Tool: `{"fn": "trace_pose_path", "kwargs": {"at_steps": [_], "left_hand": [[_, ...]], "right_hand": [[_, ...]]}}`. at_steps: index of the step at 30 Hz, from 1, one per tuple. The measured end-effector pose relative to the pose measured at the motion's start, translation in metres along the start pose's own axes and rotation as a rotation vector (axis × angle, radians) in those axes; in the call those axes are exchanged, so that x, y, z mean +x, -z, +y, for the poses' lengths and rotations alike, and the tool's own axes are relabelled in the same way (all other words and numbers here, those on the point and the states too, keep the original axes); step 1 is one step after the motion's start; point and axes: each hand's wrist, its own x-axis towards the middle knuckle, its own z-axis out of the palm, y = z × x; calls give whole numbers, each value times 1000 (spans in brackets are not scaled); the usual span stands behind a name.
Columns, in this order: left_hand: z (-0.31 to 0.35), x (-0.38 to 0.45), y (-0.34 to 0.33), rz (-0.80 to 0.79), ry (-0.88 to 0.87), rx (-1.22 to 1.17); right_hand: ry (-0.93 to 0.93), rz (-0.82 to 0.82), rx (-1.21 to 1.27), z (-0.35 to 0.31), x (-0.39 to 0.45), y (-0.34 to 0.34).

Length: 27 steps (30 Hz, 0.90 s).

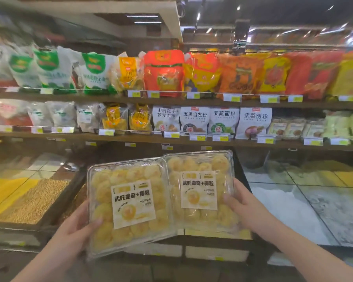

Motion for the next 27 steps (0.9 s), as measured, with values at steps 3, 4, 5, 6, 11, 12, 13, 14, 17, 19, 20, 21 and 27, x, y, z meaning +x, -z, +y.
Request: {"fn": "trace_pose_path", "kwargs": {"at_steps": [3, 4, 5, 6, 11, 12, 13, 14, 17, 19, 20, 21, 27], "left_hand": [[15, -8, 1, 31, -29, -26], [18, -12, 0, 32, -36, -32], [22, -18, -1, 38, -44, -36], [27, -24, -3, 53, -56, -34], [45, -68, -11, 189, -128, 1], [47, -79, -13, 212, -139, 8], [49, -90, -16, 234, -152, 15], [51, -103, -20, 262, -166, 19], [48, -145, -29, 359, -200, 29], [44, -177, -37, 444, -214, 13], [41, -194, -39, 503, -220, -2], [37, -211, -39, 560, -227, -18], [27, -327, -33, 819, -225, -64]], "right_hand": [[38, -44, 7, -26, 4, 1], [51, -58, 3, -32, 7, 1], [62, -67, 2, -41, 8, 2], [83, -76, -4, -48, 12, 2], [165, -177, -22, -79, 24, 0], [179, -204, -35, -85, 25, -2], [193, -229, -43, -90, 25, -5], [212, -253, -53, -94, 25, -8], [263, -343, -61, -105, 22, -21], [294, -415, -40, -112, 18, -34], [312, -457, -29, -116, 15, -43], [324, -500, -21, -120, 11, -51], [369, -768, 16, -153, -38, -127]]}}
